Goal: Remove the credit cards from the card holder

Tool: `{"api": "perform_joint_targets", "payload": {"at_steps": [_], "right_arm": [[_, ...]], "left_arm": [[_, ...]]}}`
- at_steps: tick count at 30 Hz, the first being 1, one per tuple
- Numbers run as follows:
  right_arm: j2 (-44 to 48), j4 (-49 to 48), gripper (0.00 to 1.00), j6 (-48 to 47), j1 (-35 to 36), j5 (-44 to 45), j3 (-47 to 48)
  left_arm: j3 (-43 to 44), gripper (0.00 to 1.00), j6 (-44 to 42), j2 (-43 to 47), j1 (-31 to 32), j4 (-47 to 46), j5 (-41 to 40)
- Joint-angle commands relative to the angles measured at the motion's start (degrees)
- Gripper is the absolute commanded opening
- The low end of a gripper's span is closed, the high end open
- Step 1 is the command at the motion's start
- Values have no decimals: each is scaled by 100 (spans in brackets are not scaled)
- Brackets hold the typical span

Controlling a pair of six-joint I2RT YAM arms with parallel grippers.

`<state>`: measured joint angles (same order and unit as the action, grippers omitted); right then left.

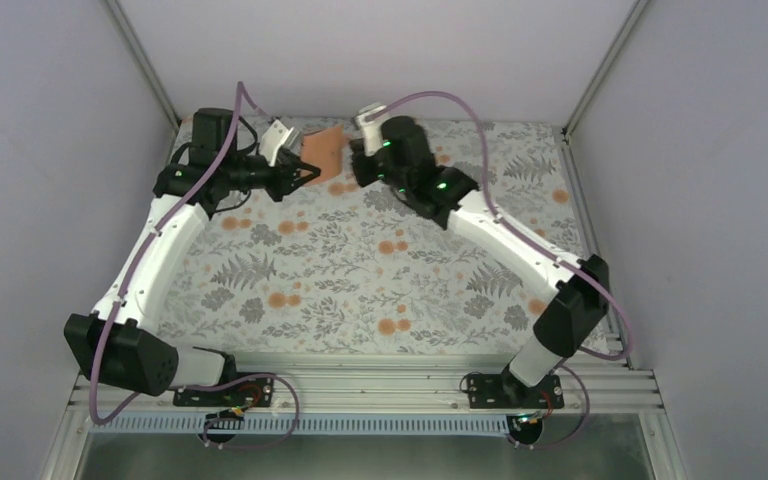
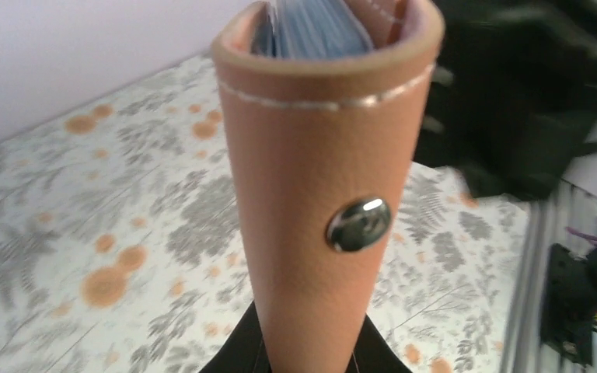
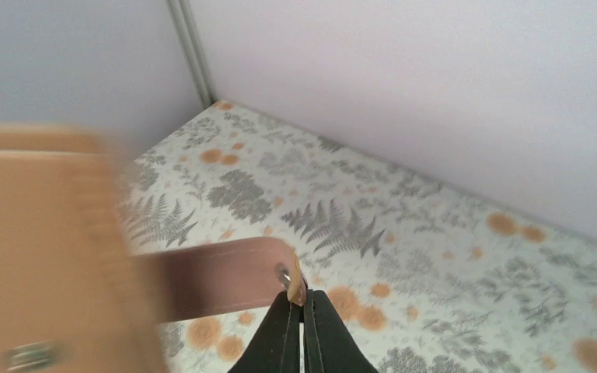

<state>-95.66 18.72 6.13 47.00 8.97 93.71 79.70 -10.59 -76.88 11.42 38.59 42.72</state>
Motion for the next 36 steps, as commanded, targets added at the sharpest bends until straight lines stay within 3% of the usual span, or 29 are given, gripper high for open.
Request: {"api": "perform_joint_targets", "payload": {"at_steps": [1, 4, 8, 11, 15, 18, 22, 26, 36], "right_arm": [[588, -739, 4, 423, -1308, -1043, -849], [723, -817, 4, -196, -1853, -2874, -1230], [1233, -892, 51, -1125, -1924, -5487, -1788], [1652, -1208, 65, -1148, -1925, -6202, -2172], [1863, -1328, 68, -1066, -1924, -6084, -2247], [1941, -1259, 74, -1110, -1926, -6601, -2132], [2037, -1427, 77, -1153, -1896, -7524, -1906], [1820, -808, 69, -1341, -1514, -6961, -1436], [2326, -554, 57, -1611, -920, -6174, -2007]], "left_arm": [[9, 2, -309, 94, 177, 268, 1045], [1, 2, -446, 140, 176, 346, 1122], [-7, 2, -960, 222, 181, 611, 1486], [-25, 2, -1446, 294, 182, 917, 1848], [-86, 2, -2175, 464, 184, 1386, 1970], [-112, 2, -2497, 648, 186, 1619, 1749], [-345, 2, -3436, 950, 183, 2132, 2106], [-562, 2, -3741, 1151, 168, 2241, 2305], [-553, 2, -4624, 1078, 164, 2756, 2922]]}}
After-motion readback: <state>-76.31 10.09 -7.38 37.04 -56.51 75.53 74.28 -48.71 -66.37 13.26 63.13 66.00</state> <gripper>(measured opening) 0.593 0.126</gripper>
